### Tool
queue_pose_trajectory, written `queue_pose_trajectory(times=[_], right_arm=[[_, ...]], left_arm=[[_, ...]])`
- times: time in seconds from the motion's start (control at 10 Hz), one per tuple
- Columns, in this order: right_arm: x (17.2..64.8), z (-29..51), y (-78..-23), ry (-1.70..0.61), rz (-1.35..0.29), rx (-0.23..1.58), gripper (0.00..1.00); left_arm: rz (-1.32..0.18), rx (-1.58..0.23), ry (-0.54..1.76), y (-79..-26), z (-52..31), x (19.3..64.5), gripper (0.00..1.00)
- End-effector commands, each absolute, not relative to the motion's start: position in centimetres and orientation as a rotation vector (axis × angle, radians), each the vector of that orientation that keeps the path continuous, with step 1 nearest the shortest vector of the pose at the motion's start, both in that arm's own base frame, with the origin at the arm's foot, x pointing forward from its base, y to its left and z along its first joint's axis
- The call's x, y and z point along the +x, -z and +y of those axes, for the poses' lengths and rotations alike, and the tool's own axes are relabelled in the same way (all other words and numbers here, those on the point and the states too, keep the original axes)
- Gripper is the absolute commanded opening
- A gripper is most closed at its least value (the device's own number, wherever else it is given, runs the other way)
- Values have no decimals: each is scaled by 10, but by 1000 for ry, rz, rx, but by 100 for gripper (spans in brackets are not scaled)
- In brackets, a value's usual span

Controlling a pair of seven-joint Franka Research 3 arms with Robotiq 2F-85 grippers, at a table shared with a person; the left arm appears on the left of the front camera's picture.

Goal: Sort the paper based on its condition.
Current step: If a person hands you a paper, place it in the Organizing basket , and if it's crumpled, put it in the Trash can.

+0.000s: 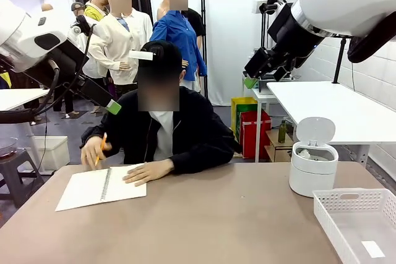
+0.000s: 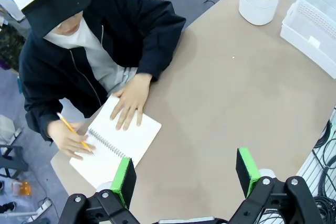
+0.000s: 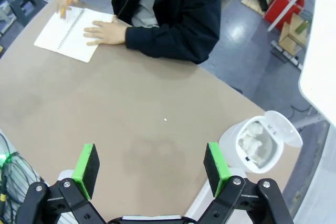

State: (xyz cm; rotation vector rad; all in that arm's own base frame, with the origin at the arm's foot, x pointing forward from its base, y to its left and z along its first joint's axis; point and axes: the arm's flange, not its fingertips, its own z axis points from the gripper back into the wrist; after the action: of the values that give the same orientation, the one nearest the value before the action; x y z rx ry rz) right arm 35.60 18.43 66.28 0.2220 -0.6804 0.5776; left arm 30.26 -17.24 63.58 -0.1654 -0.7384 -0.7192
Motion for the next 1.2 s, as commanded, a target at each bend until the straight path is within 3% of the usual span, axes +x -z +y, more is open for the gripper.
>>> queue_pose_trajectory(times=[0.0, 1.1], right_arm=[[358, 185, -664, -601, -678, 237, 100], [355, 186, -665, -582, -685, 221, 100]], left_arm=[[-734, -167, 743, -641, -168, 301, 100], [-752, -162, 726, -641, -172, 299, 100]])
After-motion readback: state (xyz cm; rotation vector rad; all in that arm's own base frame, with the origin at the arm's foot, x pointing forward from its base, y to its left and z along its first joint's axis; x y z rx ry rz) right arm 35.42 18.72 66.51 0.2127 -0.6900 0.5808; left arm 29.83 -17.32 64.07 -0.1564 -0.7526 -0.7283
